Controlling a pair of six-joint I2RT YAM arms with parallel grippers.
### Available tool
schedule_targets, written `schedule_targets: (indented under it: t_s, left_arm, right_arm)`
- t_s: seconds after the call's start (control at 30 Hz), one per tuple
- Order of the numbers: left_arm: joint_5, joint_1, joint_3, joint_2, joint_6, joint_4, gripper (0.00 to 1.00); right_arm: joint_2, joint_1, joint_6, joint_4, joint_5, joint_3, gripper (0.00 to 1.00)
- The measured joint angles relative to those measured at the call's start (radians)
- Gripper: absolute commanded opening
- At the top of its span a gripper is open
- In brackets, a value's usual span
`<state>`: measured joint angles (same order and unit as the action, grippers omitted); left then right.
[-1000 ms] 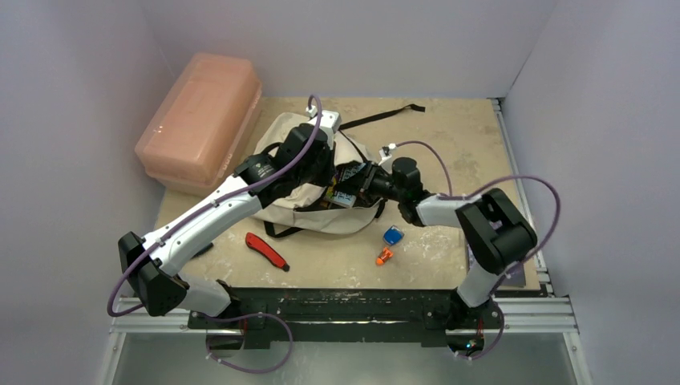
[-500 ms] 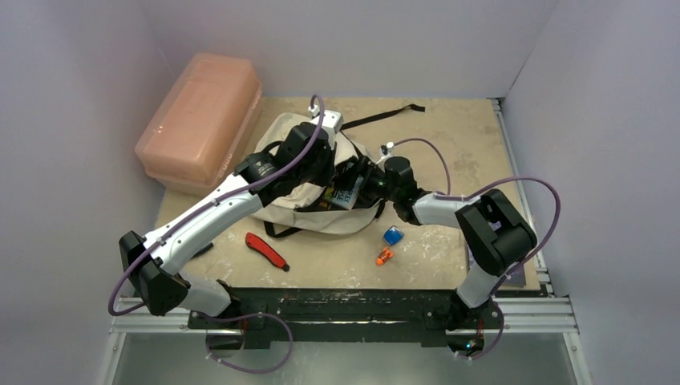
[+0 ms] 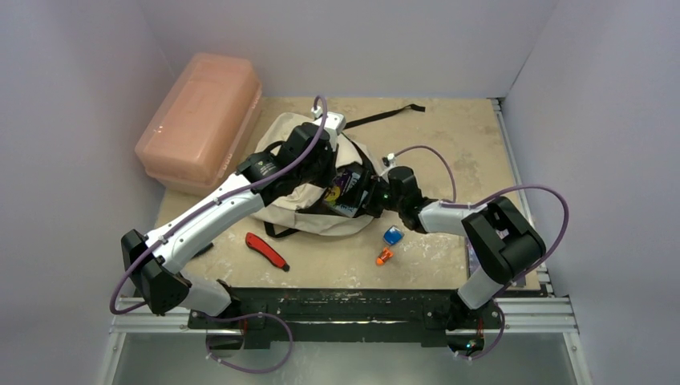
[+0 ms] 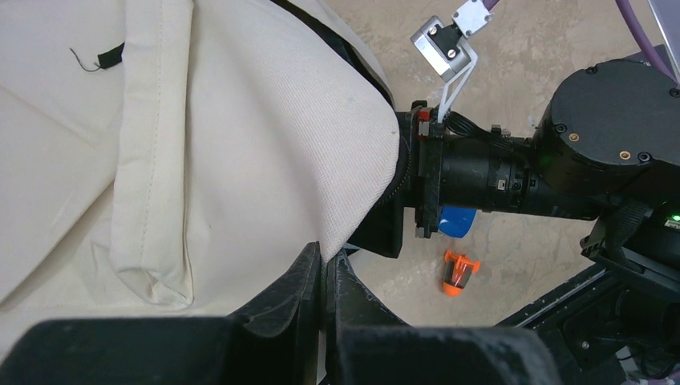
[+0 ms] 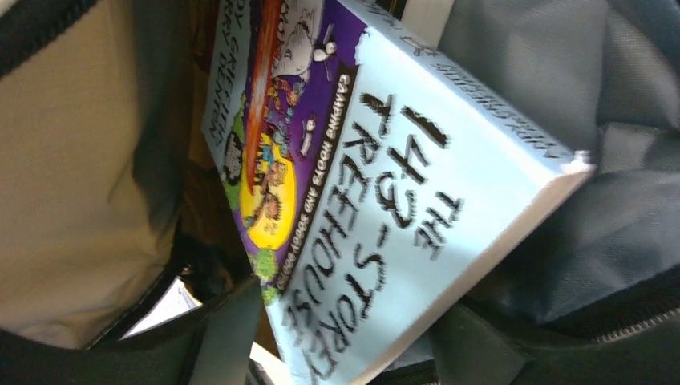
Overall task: Pack the student bag
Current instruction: Place the book in the student bag.
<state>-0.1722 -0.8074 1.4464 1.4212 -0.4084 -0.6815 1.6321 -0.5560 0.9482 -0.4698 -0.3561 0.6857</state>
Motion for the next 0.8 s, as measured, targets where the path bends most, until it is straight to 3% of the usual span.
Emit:
schedule_targets:
  t_s: [0.07,0.2,0.3,0.47,0.53,0.6,0.73,0.8]
  left_arm:
    - [0.009,0.000,0.000,0.000,0.000,0.000,0.00]
    - [0.026,0.000,0.000,0.000,0.000,0.000,0.00]
    - [0.035,0.000,0.000,0.001,-0.002,0.000,0.00]
    - [0.040,0.000,0.000,0.002,-0.003,0.000,0.00]
    - [0.040,0.000,0.000,0.002,-0.003,0.000,0.00]
    - [0.039,0.000,0.000,0.005,-0.003,0.000,0.00]
    - [0.042,0.000,0.001,0.018,-0.003,0.000,0.00]
    - [0.050,0.000,0.001,0.026,-0.003,0.001,0.00]
  right_arm:
    - [-0.010,0.000,-0.010,-0.001,0.003,-0.014,0.32]
    - [-0.016,-0.001,0.042,-0.079,-0.002,-0.051,0.04]
    - [0.055,-0.016,0.093,-0.184,0.005,-0.028,0.01]
    - [0.266,-0.055,0.232,-0.383,0.043,0.103,0.07]
    - [0.288,-0.066,0.272,-0.435,0.064,0.108,0.33]
    - [0.287,-0.072,0.290,-0.446,0.083,0.106,0.52]
    - [0.201,-0.069,0.253,-0.408,0.113,0.071,0.81]
    - [0.150,-0.064,0.215,-0.358,0.111,0.070,0.88]
